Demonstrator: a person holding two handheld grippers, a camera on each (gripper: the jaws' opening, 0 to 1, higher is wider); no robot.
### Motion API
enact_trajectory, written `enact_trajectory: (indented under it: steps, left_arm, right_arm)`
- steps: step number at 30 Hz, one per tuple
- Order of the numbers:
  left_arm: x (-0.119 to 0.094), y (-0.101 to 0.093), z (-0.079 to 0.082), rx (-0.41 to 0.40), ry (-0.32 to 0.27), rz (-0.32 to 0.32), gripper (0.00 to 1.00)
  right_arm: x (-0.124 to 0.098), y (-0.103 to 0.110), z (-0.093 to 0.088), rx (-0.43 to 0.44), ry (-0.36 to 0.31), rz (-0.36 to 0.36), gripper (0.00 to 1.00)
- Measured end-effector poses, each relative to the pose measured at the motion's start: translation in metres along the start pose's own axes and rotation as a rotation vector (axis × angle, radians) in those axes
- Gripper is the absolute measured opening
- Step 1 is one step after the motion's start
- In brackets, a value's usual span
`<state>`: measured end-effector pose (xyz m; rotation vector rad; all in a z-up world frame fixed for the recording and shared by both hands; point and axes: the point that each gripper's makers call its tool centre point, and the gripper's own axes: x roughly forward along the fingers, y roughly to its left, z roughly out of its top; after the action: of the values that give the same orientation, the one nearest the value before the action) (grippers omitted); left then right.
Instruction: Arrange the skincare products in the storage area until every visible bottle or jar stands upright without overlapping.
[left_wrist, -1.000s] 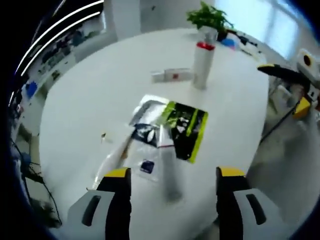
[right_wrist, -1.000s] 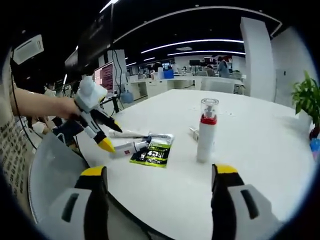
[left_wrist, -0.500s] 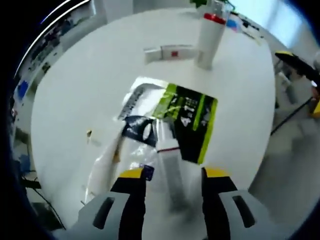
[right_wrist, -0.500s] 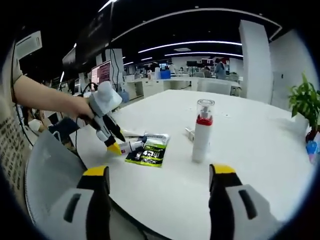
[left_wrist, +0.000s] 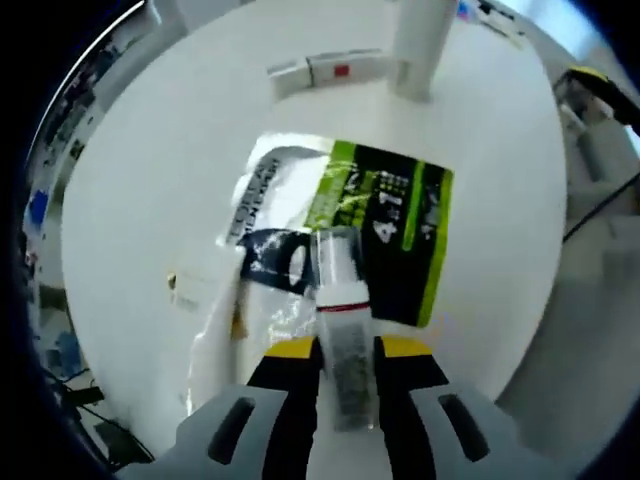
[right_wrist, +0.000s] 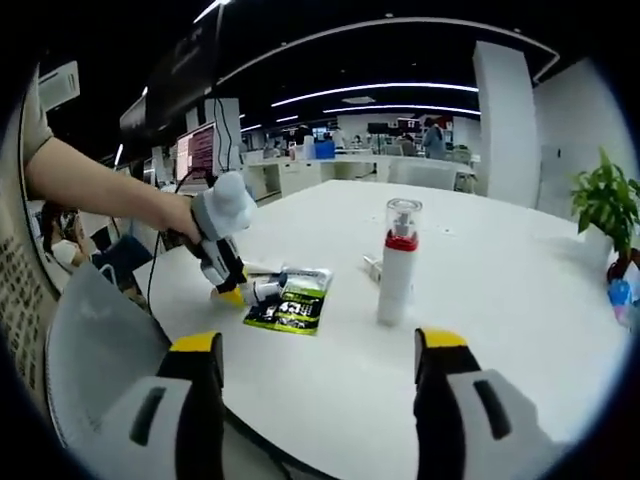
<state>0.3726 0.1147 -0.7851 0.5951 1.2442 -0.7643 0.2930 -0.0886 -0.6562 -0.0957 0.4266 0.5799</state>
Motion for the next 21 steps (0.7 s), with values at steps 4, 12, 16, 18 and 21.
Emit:
enact_trajectory:
  steps: [4, 12, 16, 18, 21]
  left_arm:
    - [0.001, 0.000, 0.000, -0.005, 0.005, -0.003, 0.18]
    - [-0.001, 0.003, 0.000, -0.076, -0.036, -0.005, 0.16]
    - [-0.006, 0.004, -0.001, -0.117, -0.062, -0.020, 0.16]
    - [-0.011, 0.000, 0.002, -0.145, -0.092, -0.041, 0.16]
    - [-0.021, -0.009, 0.013, -0.220, -0.182, -0.097, 0.16]
  right_arm:
    - [0.001, 0.001, -0.001, -0.008, 0.005, 0.005, 0.77]
    - [0.002, 0.002, -0.003, -0.007, 0.014, 0.018, 0.75]
    - [0.003, 0.004, -0.005, -0.006, 0.023, 0.029, 0.72]
    - [0.003, 0.006, -0.005, -0.003, 0.027, 0.039, 0.70]
    - [0.003, 0.010, -0.006, 0.013, 0.030, 0.058, 0.66]
